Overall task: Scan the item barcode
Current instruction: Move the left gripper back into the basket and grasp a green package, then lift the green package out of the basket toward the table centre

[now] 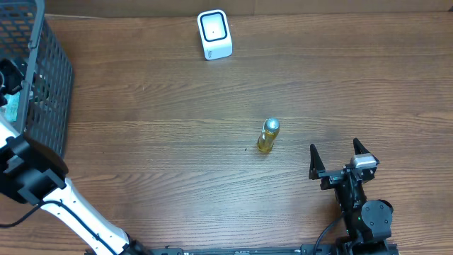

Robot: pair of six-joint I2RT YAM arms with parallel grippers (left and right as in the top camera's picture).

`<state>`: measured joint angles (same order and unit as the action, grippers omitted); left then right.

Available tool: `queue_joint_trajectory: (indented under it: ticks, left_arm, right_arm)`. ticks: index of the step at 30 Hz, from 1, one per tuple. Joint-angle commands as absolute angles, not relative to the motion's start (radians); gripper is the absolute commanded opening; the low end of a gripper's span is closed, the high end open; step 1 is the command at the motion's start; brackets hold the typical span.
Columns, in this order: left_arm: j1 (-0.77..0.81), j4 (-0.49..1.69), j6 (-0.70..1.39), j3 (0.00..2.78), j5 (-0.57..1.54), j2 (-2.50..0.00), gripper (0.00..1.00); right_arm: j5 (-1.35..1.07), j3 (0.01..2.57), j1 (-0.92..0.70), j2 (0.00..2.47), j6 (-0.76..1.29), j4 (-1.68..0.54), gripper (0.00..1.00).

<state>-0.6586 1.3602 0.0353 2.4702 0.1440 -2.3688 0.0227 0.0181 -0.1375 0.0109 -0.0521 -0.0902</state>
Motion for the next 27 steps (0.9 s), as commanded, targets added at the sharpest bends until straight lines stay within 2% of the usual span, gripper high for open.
queue_joint_trajectory:
  ticks: [1,15,19,27]
  left_arm:
    - [-0.644,1.351,-0.035,2.481,0.188,-2.417,1.00]
    - [-0.640,1.322,-0.046,2.481,0.204,-2.512,1.00]
    - [-0.639,1.316,-0.046,2.481,0.203,-2.513,0.90]
    - [-0.639,1.311,-0.046,2.480,0.200,-2.515,0.84]
  right_arm:
    - [0.021,0.008,-0.135,0.003,-0.054,-0.083,1.00]
    - [0.021,0.008,-0.135,0.003,-0.054,-0.083,1.00]
    - [0.021,0.008,-0.135,0.003,-0.054,-0.083,1.00]
    - [0.021,0.008,-0.135,0.003,-0.054,-0.083,1.00]
